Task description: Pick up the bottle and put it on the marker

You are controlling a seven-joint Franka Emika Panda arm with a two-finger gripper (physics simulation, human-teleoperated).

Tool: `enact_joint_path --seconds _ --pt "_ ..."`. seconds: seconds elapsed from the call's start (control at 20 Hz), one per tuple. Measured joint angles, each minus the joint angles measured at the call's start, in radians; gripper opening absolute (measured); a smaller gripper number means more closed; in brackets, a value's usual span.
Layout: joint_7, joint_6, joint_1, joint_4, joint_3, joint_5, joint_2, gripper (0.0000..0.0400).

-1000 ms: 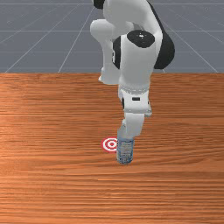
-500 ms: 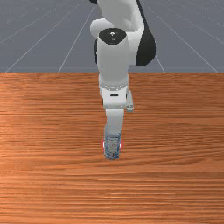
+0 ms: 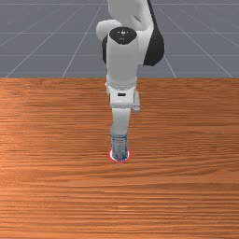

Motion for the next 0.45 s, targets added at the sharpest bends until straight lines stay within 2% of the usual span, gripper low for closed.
enact_joint_path --seconds 0.45 --pt "0.000 0.031 0.001 -0.041 0.001 -0.002 -0.024 0.0168"
